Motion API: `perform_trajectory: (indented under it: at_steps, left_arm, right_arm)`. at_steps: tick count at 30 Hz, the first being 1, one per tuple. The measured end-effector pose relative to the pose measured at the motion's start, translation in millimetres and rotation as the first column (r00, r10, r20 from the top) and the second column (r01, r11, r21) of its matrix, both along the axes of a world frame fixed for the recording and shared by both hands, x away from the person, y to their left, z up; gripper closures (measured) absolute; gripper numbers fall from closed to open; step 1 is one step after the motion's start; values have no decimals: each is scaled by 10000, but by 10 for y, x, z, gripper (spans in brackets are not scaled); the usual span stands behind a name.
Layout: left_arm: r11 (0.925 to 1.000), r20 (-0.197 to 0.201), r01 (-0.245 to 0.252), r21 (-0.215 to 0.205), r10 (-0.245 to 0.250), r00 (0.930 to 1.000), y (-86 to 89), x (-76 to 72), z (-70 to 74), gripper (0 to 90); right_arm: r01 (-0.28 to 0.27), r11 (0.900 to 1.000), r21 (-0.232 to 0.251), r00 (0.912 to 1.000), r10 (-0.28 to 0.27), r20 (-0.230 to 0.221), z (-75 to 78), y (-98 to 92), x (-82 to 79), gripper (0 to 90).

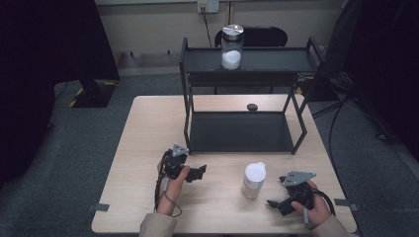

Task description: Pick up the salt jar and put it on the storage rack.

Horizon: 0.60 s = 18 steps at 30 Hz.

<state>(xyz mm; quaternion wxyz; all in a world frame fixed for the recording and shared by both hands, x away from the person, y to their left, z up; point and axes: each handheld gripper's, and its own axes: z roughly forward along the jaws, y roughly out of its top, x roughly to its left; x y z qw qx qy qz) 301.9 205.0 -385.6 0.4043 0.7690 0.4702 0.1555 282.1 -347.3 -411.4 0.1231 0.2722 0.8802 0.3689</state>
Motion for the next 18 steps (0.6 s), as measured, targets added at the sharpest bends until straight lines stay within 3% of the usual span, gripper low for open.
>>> perform_trajectory:
  at_steps: [5, 9, 12, 18]
  left_arm:
    - [9980, -71, 81, 626, -76, 9999, -17, -54, -44, 20]
    - [9962, -213, 153, 852, -135, 9997, -15, -52, -95, 24]
    - [9970, -371, 101, 766, -72, 9993, 1, -37, -140, 24]
    - [9933, -374, 113, 1149, -70, 9993, -6, -58, -180, 29]
  right_arm:
    - [35, 10000, -6, 10000, -35, 5, 1, 8, 1, 0]
    - [65, 10000, -5, 10000, -65, 7, 0, 13, 1, 0]
    - [84, 10000, -6, 10000, -84, 8, 0, 17, 0, 0]
    - [134, 9999, -8, 9999, -134, 9, 0, 25, -4, 0]
